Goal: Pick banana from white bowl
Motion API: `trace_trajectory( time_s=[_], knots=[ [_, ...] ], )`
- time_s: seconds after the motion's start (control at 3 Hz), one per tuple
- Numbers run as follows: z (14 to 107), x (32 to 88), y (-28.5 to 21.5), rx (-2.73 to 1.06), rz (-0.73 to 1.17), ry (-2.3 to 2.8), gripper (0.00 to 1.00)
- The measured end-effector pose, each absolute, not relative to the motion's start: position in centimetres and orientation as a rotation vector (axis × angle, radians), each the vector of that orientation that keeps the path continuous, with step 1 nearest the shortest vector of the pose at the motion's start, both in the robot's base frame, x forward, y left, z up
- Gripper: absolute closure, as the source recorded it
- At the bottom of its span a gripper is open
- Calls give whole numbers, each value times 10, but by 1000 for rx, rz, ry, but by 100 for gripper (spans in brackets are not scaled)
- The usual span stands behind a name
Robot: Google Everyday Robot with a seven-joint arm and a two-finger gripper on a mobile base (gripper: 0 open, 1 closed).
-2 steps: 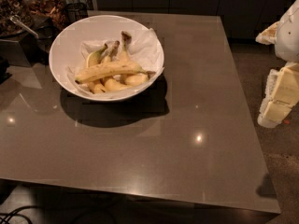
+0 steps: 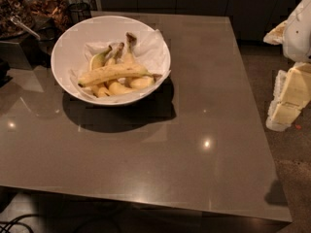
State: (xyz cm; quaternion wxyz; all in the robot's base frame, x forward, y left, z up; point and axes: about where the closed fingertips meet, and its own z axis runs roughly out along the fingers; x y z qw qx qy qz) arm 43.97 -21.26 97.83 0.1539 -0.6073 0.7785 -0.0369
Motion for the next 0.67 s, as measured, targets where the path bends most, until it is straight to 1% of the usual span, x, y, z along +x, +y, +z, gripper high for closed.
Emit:
trace_trajectory(
  time_s=[0.67],
  knots=[
    [969, 470, -164, -1990, -157, 2220, 0]
  ],
)
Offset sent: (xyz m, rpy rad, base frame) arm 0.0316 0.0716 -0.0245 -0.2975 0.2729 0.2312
